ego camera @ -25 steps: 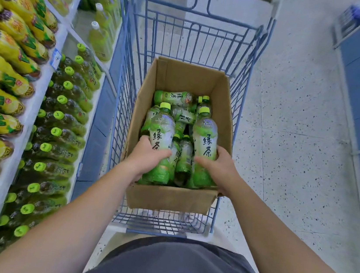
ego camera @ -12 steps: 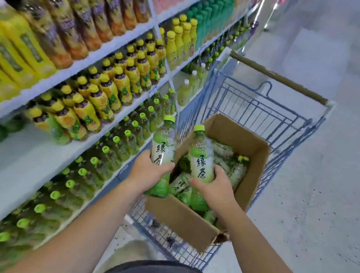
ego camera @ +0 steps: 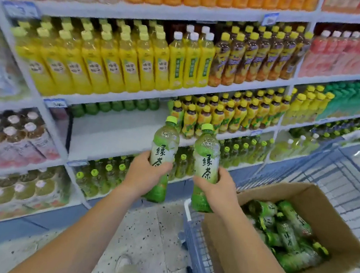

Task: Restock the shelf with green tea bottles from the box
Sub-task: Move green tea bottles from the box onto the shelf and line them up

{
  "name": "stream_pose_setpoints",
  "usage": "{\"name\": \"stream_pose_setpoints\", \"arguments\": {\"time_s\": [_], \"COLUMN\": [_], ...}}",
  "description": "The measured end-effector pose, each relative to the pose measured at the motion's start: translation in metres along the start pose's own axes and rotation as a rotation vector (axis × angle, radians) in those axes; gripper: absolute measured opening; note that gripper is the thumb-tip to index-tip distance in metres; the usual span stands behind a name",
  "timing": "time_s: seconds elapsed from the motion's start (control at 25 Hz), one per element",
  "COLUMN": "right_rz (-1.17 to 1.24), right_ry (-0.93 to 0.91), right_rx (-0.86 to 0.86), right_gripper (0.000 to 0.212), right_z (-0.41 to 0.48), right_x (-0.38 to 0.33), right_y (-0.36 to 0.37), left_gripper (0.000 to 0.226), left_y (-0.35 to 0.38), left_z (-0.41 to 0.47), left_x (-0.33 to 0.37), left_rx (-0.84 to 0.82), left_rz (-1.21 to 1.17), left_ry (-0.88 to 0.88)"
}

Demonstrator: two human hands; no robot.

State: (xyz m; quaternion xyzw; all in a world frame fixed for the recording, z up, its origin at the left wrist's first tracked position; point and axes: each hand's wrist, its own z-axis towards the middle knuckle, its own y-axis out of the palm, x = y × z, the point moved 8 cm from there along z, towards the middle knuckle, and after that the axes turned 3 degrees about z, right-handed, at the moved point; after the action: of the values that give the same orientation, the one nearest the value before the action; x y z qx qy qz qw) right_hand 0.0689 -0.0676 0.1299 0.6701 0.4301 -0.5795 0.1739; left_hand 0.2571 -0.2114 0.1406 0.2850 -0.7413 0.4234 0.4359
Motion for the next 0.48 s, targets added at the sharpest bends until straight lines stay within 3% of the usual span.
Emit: {"name": "stream_pose_setpoints", "arguments": {"time_s": [0.24,0.48], "right_rz": [-0.074,-0.096], "right_ry": [-0.072,-0.067], "right_rx": [-0.139,-0.210], "right_gripper": [0.049,0.045], "right_z": [0.009,0.020], "right_x": [-0.051,-0.072], "right_y": [0.129,0.251], "left_gripper": [0.037,0.046], "left_y": [-0.129,-0.225], "left_z": [0.008,0.017], "left_x": [-0.048,-0.115], "left_rx": [0.195,0.270], "left_rz": [-0.006,-0.009], "left_ry": [0.016,-0.044]}}
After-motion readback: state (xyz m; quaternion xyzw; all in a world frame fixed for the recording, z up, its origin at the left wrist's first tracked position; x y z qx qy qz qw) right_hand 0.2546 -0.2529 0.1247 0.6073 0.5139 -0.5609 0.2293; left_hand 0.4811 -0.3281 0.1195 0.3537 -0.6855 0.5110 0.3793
